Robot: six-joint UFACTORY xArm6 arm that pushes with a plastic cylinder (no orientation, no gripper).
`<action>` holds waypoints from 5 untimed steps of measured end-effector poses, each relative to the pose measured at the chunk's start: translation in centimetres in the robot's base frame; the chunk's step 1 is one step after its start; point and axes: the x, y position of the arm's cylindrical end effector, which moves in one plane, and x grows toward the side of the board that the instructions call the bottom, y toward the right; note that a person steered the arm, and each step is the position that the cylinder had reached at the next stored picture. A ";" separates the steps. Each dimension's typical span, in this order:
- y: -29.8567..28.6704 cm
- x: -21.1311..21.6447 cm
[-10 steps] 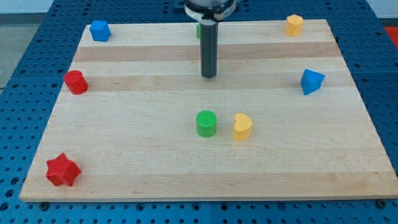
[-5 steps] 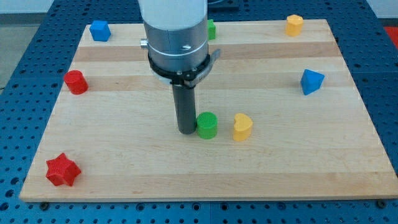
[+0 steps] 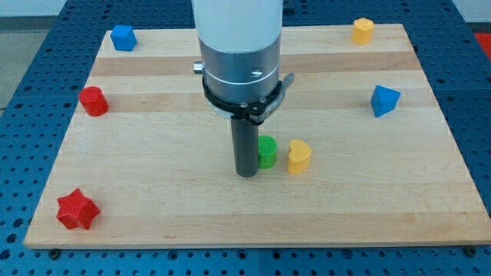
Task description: Push the green circle towards the bottom right of the board
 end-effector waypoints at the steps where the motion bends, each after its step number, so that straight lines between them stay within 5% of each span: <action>1: 0.2 0.0; 5: 2.3 -6.5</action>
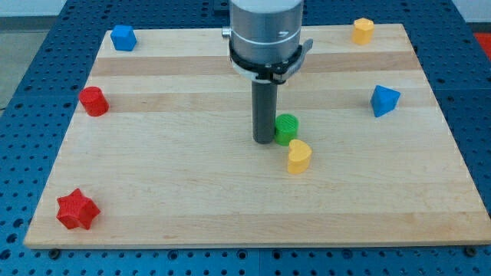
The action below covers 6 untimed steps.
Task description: Push the green circle towards the bottom right of the board
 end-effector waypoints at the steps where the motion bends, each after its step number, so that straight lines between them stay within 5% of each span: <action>1: -0.1 -2.4; 6: 11.6 5.4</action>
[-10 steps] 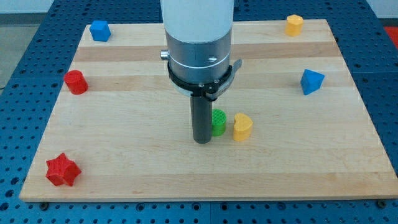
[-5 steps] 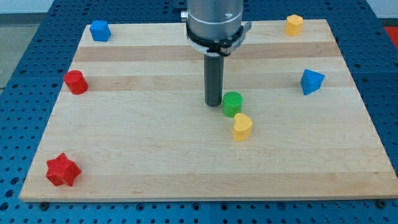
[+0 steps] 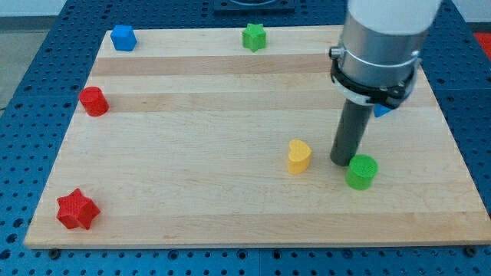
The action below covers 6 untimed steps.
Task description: Push the green circle towards the bottom right of the board
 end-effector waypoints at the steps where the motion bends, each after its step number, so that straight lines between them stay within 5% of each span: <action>1: 0.4 2.1; 6: 2.7 7.7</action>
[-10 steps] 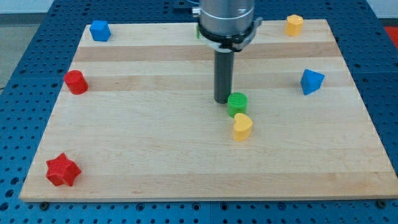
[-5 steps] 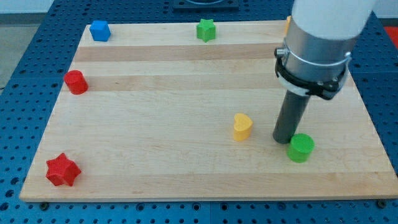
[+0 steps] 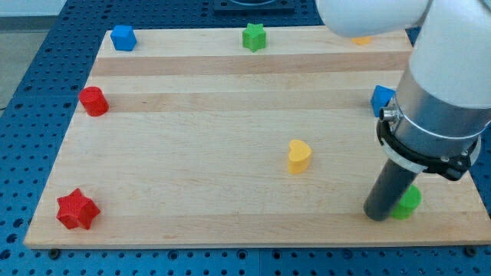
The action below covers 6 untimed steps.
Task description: Push the green circle towards the bottom right of the board
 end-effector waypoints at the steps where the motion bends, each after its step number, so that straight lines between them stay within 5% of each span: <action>1: -0.2 0.0; 4: 2.8 0.0; 5: -0.5 -0.4; 6: 0.0 -4.9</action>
